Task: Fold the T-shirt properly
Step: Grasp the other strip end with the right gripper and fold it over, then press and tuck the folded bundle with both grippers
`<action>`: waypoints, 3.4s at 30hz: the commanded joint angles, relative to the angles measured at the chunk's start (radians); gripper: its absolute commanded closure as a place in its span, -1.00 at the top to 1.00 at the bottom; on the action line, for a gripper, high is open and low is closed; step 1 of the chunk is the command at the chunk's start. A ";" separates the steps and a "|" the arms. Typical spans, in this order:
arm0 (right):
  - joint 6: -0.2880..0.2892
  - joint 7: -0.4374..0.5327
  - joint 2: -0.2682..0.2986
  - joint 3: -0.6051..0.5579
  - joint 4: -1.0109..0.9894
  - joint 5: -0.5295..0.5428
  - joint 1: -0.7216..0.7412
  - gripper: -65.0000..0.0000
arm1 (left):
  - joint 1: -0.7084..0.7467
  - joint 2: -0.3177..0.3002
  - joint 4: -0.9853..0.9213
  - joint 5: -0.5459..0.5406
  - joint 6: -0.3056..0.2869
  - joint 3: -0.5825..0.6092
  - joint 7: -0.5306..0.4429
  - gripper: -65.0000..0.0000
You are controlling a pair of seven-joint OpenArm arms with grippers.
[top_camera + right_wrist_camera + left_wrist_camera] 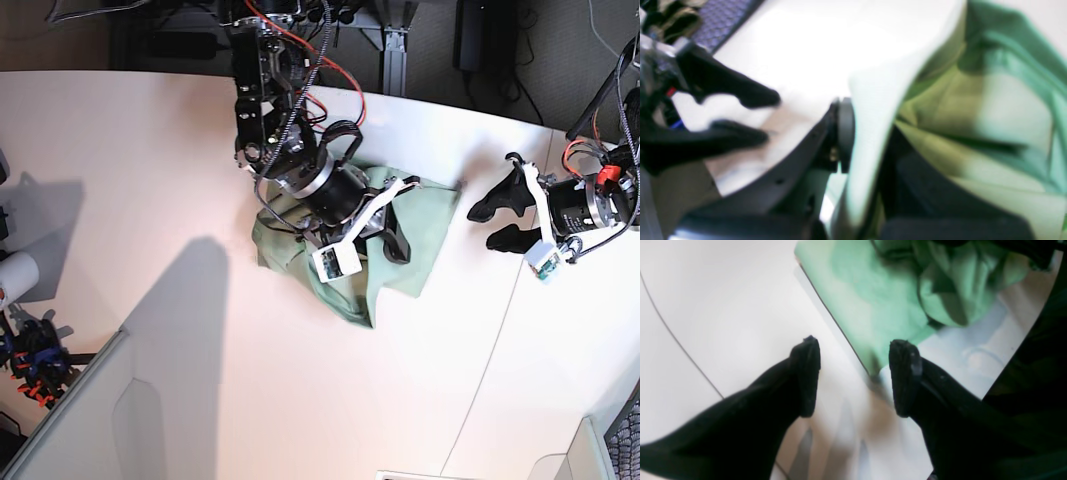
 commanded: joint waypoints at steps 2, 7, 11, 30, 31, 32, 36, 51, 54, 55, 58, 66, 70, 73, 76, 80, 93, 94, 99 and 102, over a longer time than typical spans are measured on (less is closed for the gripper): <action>0.005 0.034 -0.023 -0.037 0.008 -0.009 0.025 -1.00 | -0.005 -0.014 0.016 -0.018 -0.016 -0.008 -0.024 0.10; 0.005 0.048 -0.042 -0.087 -0.033 -0.061 0.035 -1.00 | -0.002 -0.014 0.016 -0.020 -0.016 -0.008 -0.024 0.10; 0.005 0.076 -0.042 -0.090 -0.081 -0.061 0.035 -0.59 | -0.003 -0.014 0.016 -0.027 -0.016 -0.008 -0.024 0.10; 0.005 0.143 -0.044 0.017 0.087 -0.122 0.099 0.10 | -0.013 -0.009 0.183 -0.033 -0.016 -0.005 -0.070 -0.57; 0.005 0.143 -0.044 0.047 0.086 -0.145 0.114 -0.12 | -0.012 -0.007 0.211 -0.032 -0.016 0.003 -0.077 -0.69; 0.004 0.143 -0.043 0.077 0.081 -0.165 0.130 -0.41 | -0.012 -0.007 0.227 -0.032 -0.016 0.017 -0.092 -0.76; 0.004 0.132 -0.027 0.193 0.011 -0.181 0.192 -1.00 | -0.014 0.032 0.214 0.097 -0.016 0.130 -0.163 -0.90; 0.005 0.143 0.077 0.129 -0.421 -0.171 0.312 -1.00 | -0.074 0.183 -0.082 0.336 -0.016 0.288 -0.286 -0.91; 0.005 0.142 0.118 0.069 -0.423 -0.197 0.298 -1.00 | -0.078 0.159 -0.101 0.357 -0.016 0.282 -0.287 -0.91; 0.005 0.143 0.132 0.053 -0.423 -0.196 0.296 -1.00 | -0.078 0.146 -0.104 0.357 -0.016 0.282 -0.287 -0.91; 0.005 0.138 0.166 0.024 -0.421 -0.194 0.296 -1.00 | -0.077 0.093 -0.106 0.357 -0.016 0.282 -0.294 -0.91; 0.005 0.052 0.206 0.024 -0.406 -0.087 0.283 -1.00 | -0.099 0.034 -0.139 0.357 -0.016 0.283 -0.347 -0.91; 0.005 0.052 0.205 0.024 -0.323 -0.079 0.220 -1.00 | -0.106 0.039 -0.182 0.358 -0.016 0.283 -0.370 -0.91; 0.005 0.047 0.205 0.024 -0.245 -0.079 0.162 -1.00 | -0.131 0.054 -0.237 0.362 -0.016 0.283 -0.380 -0.91; 0.005 0.034 0.205 0.024 -0.157 -0.079 0.098 -1.00 | -0.165 0.071 -0.292 0.365 -0.016 0.283 -0.393 -0.91; 0.005 0.026 0.204 0.024 -0.072 -0.078 0.023 -1.00 | -0.216 0.091 -0.359 0.380 -0.016 0.286 -0.403 -0.91; 0.005 0.020 0.138 0.034 0.040 -0.076 -0.078 -1.00 | -0.381 0.082 -0.463 0.431 -0.016 0.325 -0.469 -0.91; 0.005 0.020 0.138 0.042 0.044 -0.076 -0.078 -1.00 | -0.381 0.067 -0.446 0.421 -0.016 0.302 -0.468 -0.91; 0.004 0.038 0.138 0.105 0.053 -0.076 -0.064 -1.00 | -0.375 -0.019 -0.369 0.308 -0.016 0.192 -0.405 -0.91; 0.004 0.039 0.138 0.138 0.053 -0.075 -0.026 -1.00 | -0.352 -0.048 -0.324 0.222 -0.016 0.161 -0.359 -0.91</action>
